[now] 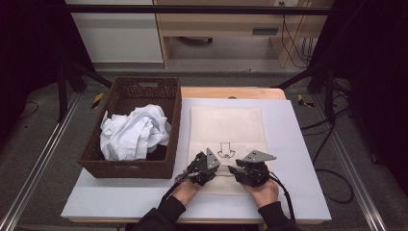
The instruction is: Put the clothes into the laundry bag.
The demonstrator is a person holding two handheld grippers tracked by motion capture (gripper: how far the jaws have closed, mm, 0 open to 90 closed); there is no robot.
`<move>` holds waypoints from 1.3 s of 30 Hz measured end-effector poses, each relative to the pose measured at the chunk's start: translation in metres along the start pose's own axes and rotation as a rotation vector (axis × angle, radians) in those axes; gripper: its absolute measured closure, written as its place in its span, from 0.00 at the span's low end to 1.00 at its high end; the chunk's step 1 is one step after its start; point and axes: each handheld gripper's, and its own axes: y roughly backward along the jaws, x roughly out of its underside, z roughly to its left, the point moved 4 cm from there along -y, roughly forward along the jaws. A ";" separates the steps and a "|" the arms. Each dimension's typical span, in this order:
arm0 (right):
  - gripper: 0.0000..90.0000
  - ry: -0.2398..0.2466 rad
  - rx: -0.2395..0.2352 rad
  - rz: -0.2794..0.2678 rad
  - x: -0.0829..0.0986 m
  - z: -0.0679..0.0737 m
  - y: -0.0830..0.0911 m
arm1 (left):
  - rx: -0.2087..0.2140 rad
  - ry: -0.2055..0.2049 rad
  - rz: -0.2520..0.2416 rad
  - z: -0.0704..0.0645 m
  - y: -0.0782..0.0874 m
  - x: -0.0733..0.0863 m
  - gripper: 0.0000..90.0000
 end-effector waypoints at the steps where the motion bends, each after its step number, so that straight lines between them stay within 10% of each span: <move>1: 0.56 0.008 0.004 0.001 0.000 0.000 -0.001 | 0.007 0.014 -0.009 0.001 0.001 -0.001 0.89; 16: 0.73 0.081 0.075 0.072 0.005 -0.004 -0.010 | 0.052 0.054 -0.032 0.006 0.004 -0.001 0.90; 25: 0.92 0.030 0.029 0.048 0.001 -0.007 -0.004 | 0.089 0.119 -0.094 0.004 0.025 0.000 0.66; 39: 0.96 -0.023 0.011 -0.010 -0.006 -0.010 0.005 | 0.127 0.071 -0.030 -0.011 0.046 0.044 0.89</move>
